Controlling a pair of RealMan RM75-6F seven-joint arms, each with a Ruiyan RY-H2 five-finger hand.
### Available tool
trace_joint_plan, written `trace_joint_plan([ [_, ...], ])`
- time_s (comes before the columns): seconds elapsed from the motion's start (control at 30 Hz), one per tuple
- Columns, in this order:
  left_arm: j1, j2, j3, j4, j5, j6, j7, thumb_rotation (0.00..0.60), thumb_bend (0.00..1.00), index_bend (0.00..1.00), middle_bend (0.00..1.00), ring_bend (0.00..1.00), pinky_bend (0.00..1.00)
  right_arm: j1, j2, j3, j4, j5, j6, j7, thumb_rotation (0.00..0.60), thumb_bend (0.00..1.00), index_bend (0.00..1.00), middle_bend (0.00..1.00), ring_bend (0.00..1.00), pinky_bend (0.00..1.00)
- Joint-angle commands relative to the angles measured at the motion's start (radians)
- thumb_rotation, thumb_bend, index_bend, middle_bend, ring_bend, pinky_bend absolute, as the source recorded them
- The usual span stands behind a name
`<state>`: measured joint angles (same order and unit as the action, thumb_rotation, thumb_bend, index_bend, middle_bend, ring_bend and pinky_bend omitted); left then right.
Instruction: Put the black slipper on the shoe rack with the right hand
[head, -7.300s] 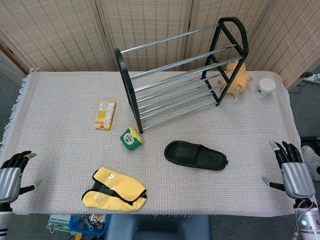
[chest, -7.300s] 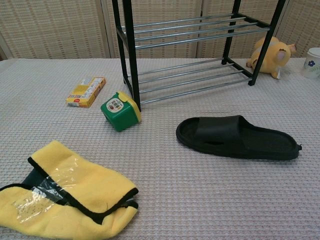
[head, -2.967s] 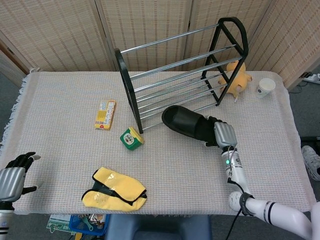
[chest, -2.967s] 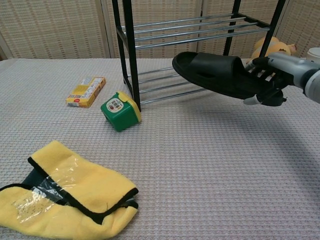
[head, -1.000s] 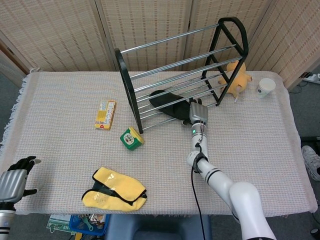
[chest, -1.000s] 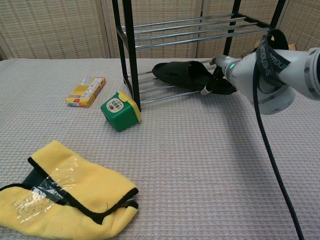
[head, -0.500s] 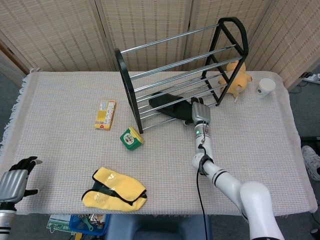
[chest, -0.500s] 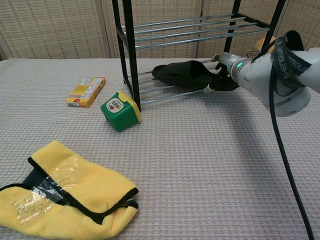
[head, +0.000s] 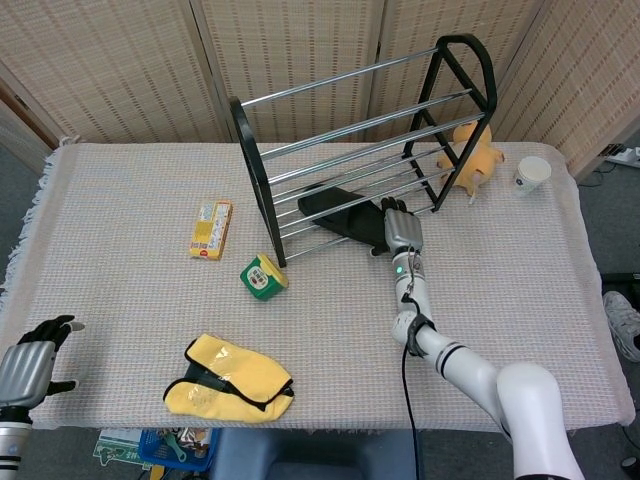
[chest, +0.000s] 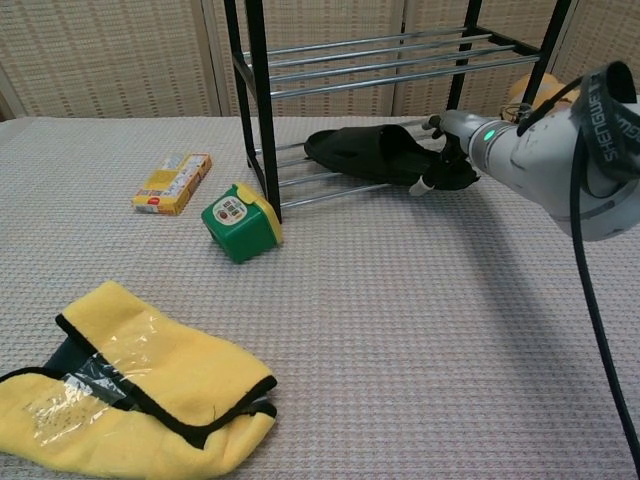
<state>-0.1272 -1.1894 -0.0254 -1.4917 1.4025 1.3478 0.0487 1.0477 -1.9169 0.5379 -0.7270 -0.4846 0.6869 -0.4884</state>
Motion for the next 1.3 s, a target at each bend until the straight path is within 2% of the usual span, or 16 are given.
trace_joint_plan([
  [0.03, 0.0, -0.001, 0.0, 0.002, 0.0, 0.0, -0.002, 0.6, 0.17, 0.3, 0.21, 0.2, 0.31, -0.008, 0.01, -0.01, -0.02, -0.009, 0.012, 0.006, 0.6, 0.0, 0.0, 0.05, 0.0, 0.16],
  [0.3, 0.001, -0.001, 0.003, 0.004, 0.004, -0.001, -0.011, 0.6, 0.17, 0.29, 0.21, 0.2, 0.31, -0.033, 0.029, -0.025, -0.061, -0.021, 0.039, 0.037, 0.6, 0.0, 0.0, 0.05, 0.0, 0.16],
  [0.53, 0.0, 0.006, 0.011, -0.007, 0.008, -0.015, -0.03, 0.6, 0.17, 0.29, 0.21, 0.2, 0.31, -0.043, 0.02, -0.04, -0.041, -0.028, 0.016, 0.07, 0.6, 0.0, 0.0, 0.04, 0.0, 0.15],
  [0.8, 0.005, 0.023, 0.019, -0.019, 0.013, -0.017, -0.055, 0.6, 0.17, 0.3, 0.21, 0.2, 0.31, -0.046, -0.002, -0.044, -0.032, -0.089, 0.017, 0.152, 0.6, 0.0, 0.0, 0.05, 0.0, 0.14],
  [1.3, 0.012, 0.021, 0.026, -0.005, 0.012, -0.023, -0.073, 0.6, 0.17, 0.3, 0.21, 0.2, 0.31, -0.08, 0.003, -0.061, -0.14, -0.181, 0.076, 0.239, 0.6, 0.0, 0.0, 0.05, 0.01, 0.13],
])
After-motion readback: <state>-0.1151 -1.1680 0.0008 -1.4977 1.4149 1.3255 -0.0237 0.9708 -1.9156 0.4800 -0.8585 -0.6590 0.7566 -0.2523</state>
